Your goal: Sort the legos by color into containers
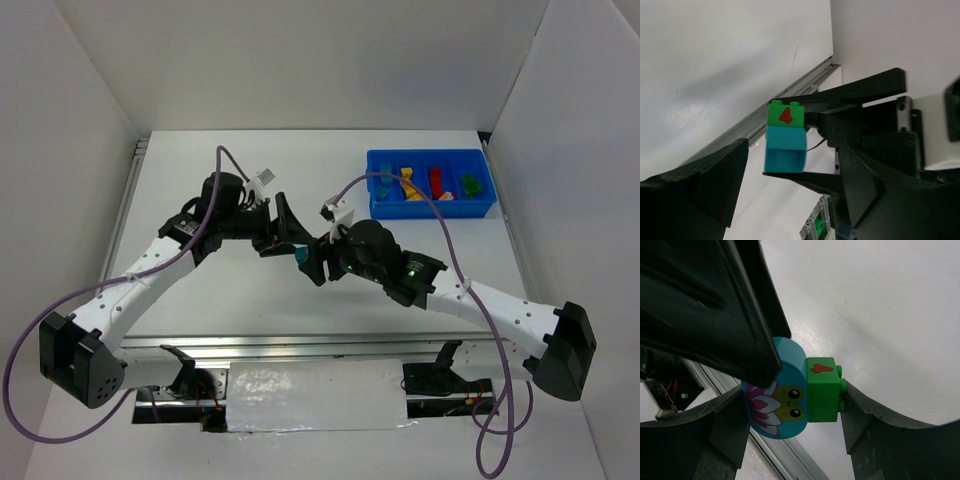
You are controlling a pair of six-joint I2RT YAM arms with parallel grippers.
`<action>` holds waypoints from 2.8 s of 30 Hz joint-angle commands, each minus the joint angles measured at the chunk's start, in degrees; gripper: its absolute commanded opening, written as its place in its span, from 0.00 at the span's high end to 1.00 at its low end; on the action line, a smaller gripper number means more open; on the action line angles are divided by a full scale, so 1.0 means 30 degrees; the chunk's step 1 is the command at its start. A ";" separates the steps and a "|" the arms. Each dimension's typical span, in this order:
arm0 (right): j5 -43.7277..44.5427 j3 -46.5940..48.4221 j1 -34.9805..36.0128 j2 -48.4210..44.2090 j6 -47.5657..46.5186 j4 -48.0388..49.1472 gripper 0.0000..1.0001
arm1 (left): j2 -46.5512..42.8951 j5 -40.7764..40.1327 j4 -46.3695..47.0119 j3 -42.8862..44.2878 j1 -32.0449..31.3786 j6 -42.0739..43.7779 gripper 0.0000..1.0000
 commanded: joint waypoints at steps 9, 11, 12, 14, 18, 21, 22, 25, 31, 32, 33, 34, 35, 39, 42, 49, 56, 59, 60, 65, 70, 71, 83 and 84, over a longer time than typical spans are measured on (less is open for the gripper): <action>0.0753 0.2085 0.0092 -0.0358 -0.0357 0.1095 1.00 | 0.1052 0.1498 0.1046 0.0064 -0.1069 -0.0177 0.79; 0.1511 0.2349 0.0092 0.0168 -0.0123 0.0512 1.00 | 0.0906 0.1819 0.1428 0.0122 -0.1069 -0.0266 1.00; 0.1603 0.2466 0.0092 0.0288 -0.0035 0.0392 1.00 | 0.0877 0.1966 0.1808 0.0181 -0.1069 -0.0266 1.00; 0.1459 0.2585 0.0092 0.0377 0.0257 0.0332 0.87 | 0.0643 0.2346 0.2278 0.0298 -0.1069 -0.0208 1.00; -0.1772 0.2702 -0.0579 0.0231 0.1195 0.0010 0.00 | 0.0173 0.2087 0.2604 0.0678 -0.1011 0.0899 1.00; -0.7502 0.2614 -0.2188 -0.0354 0.1052 -0.0603 0.00 | 0.0086 0.2085 0.2164 0.1147 -0.0836 0.2625 1.00; -0.9073 0.2614 -0.2715 -0.0530 0.0701 -0.0954 0.00 | 0.0056 0.2085 0.1902 0.1235 -0.0748 0.3098 1.00; -1.4658 0.2964 -0.5175 -0.1379 -0.0088 -0.2622 0.00 | -0.0177 0.2144 0.1637 0.1499 -0.0542 0.5178 1.00; -1.9887 0.4870 -0.8225 -0.1703 -0.1793 -0.6699 0.00 | -0.1199 0.5705 0.3300 0.0800 -0.0571 0.7526 1.00; -2.0393 0.4783 -0.8634 -0.1790 -0.1618 -0.6293 0.00 | -0.1378 0.6269 0.4350 0.0652 -0.0600 0.7440 1.00; -2.0659 0.4318 -0.9219 -0.1878 -0.0775 -0.5767 0.00 | -0.1583 0.6797 0.4882 0.0447 -0.0600 0.7323 1.00; -2.1329 0.3936 -0.9399 -0.2140 -0.0187 -0.4863 0.00 | -0.1875 0.7266 0.5294 0.0242 -0.0571 0.7264 1.00; -2.1625 0.3265 -0.9516 -0.2288 0.0544 -0.2882 0.00 | -0.1965 0.8199 0.5617 0.0182 -0.0629 0.7060 1.00; -2.2885 0.2790 -0.9518 -0.1998 0.3532 0.0648 0.04 | -0.1878 0.9905 0.5916 0.0415 -0.0863 0.7174 1.00; -2.3269 0.2907 -0.9459 -0.1616 0.4708 0.2378 0.08 | -0.1585 1.0025 0.4685 0.1030 -0.1157 0.8052 1.00; -2.2802 0.3786 -0.7968 -0.0767 0.4654 0.2795 0.13 | -0.1584 0.9878 0.5264 0.0797 -0.1450 0.7764 1.00; -2.2449 0.3201 -0.7351 -0.0414 0.4475 0.2820 0.32 | -0.1644 0.9762 0.5357 0.0797 -0.1479 0.7819 1.00; -2.2597 0.3200 -0.7349 -0.0414 0.4332 0.2940 1.00 | -0.1556 0.9644 0.5415 0.0709 -0.1479 0.7790 1.00; -2.2479 0.3229 -0.7321 -0.0501 0.4070 0.2620 1.00 | -0.1555 0.9557 0.5357 0.0709 -0.1479 0.7790 1.00; -1.8880 0.2149 -1.1139 -0.1204 0.1606 -0.0605 1.00 | -0.1934 0.7713 0.3632 0.1031 -0.1392 0.8873 1.00; -1.3829 0.1059 -1.4202 -0.0243 0.4180 0.0452 1.00 | -0.2667 0.7389 0.3891 0.0242 -0.1128 0.8757 1.00; -1.2617 0.1467 -1.4669 0.0051 0.4532 -0.0015 1.00 | -0.2756 0.7301 0.3891 0.0182 -0.1128 0.8757 1.00; 0.9185 1.6828 -1.9212 1.2907 0.5476 -1.2253 1.00 | -0.4630 0.3612 -0.0560 -0.0199 -0.0923 1.0867 1.00; 0.9366 1.9143 -1.9708 1.4627 0.5299 -1.3310 1.00 | -0.4893 0.3406 -0.0881 -0.0257 -0.0923 1.0896 1.00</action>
